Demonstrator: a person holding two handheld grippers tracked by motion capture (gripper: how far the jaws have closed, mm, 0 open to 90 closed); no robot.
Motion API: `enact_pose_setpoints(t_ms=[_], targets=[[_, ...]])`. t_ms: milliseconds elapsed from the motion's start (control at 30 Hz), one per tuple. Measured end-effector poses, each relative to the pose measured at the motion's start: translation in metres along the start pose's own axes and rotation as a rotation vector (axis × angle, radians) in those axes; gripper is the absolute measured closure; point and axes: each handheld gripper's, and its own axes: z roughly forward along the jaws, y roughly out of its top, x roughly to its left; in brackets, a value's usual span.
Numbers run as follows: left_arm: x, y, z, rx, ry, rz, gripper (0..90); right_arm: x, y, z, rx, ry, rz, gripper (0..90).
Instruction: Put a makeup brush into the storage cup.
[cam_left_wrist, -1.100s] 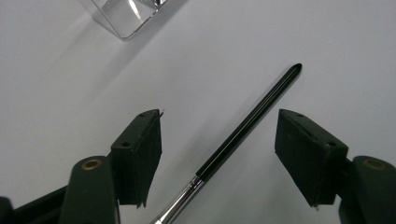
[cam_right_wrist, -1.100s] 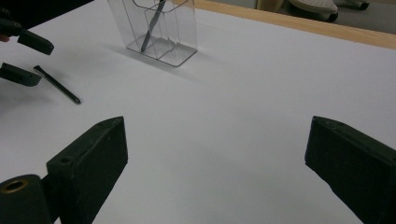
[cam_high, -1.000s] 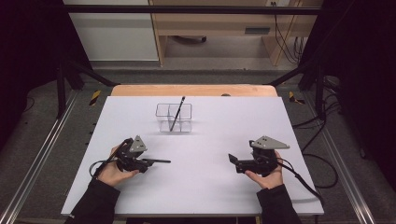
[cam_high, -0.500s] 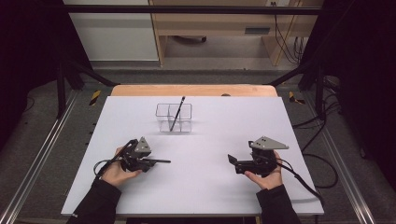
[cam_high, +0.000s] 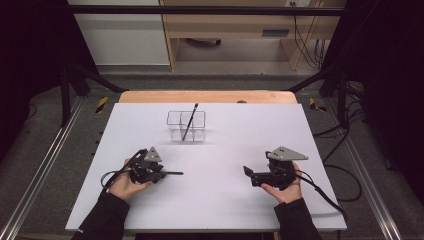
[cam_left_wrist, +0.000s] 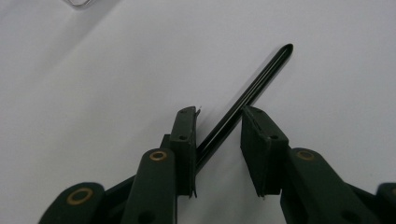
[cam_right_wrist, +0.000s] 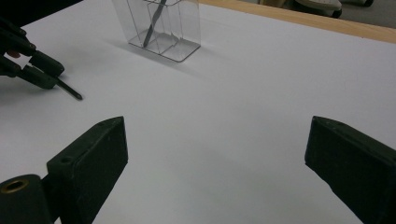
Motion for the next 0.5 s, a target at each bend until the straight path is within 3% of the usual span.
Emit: enact_pose_setpoints(t_ms=[500], targets=[[-0.0042, 0.0009, -0.0030, 0.033, -0.013, -0.024, 73.2, -0.0008, 0.0004, -0.0008, 0.000, -0.002, -0.003, 6.2]])
